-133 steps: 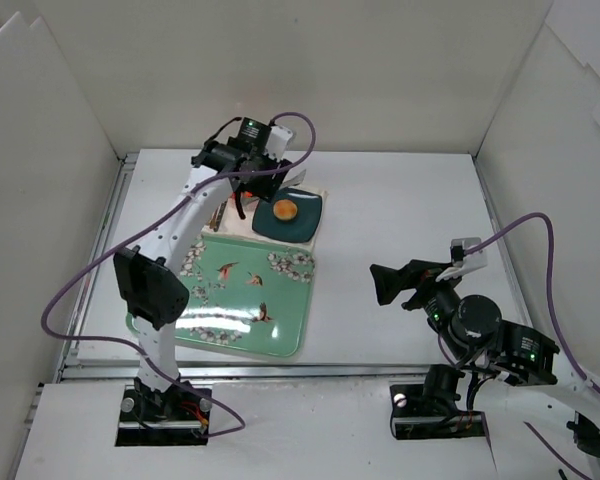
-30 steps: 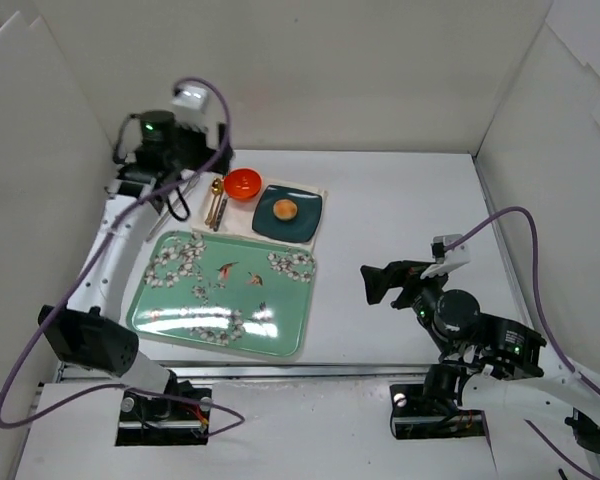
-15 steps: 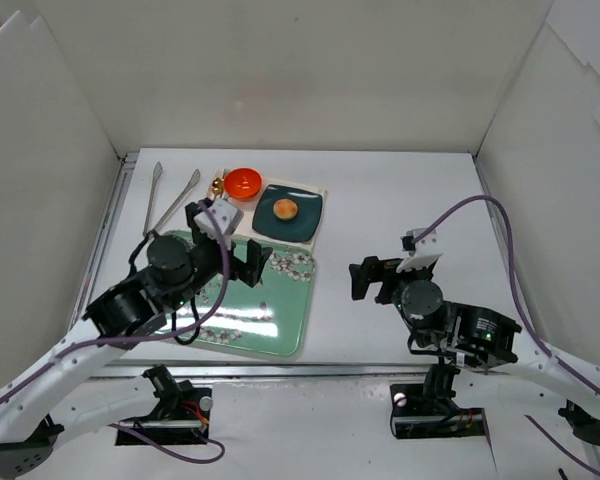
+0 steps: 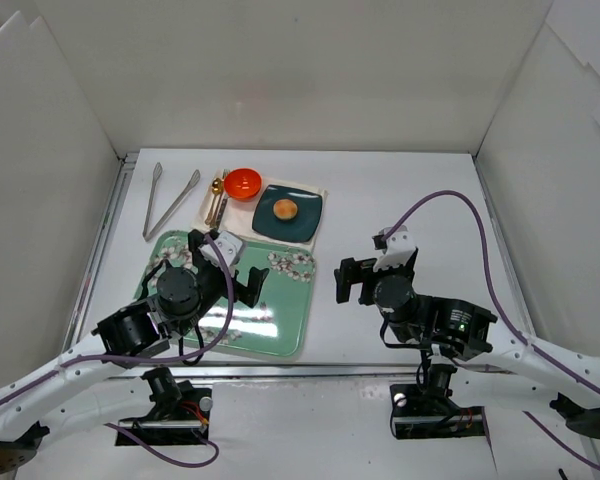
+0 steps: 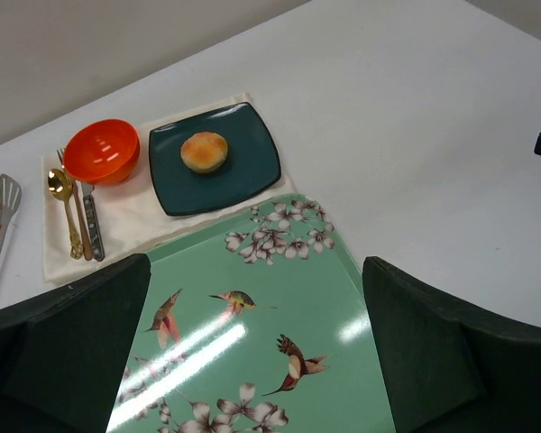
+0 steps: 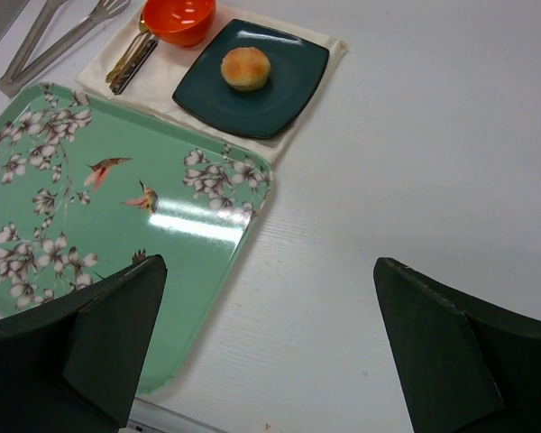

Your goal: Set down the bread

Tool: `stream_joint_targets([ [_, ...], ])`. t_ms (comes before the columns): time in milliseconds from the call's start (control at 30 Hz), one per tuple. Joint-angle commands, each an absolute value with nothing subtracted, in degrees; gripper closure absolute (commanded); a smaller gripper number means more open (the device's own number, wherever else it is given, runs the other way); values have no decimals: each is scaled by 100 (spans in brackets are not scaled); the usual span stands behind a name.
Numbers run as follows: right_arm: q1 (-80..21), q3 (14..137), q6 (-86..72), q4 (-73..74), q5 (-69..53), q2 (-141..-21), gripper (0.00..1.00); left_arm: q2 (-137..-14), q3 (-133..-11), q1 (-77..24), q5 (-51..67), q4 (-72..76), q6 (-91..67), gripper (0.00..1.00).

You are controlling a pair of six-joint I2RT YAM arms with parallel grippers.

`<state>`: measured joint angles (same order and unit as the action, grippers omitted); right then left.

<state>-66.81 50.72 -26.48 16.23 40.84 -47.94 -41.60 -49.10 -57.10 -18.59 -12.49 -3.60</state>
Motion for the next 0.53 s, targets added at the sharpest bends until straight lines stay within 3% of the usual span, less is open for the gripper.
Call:
stream_joint_targets([
  [0, -6697, 5309, -2628, 1398, 4034, -4676, 2, -4096, -5010, -5783, -2118, -703, -202, 0],
  [500, -6706, 5282, -2593, 1362, 4078, -4614, 2, -4192, -4878, -5836, -2294, -694, -149, 0],
])
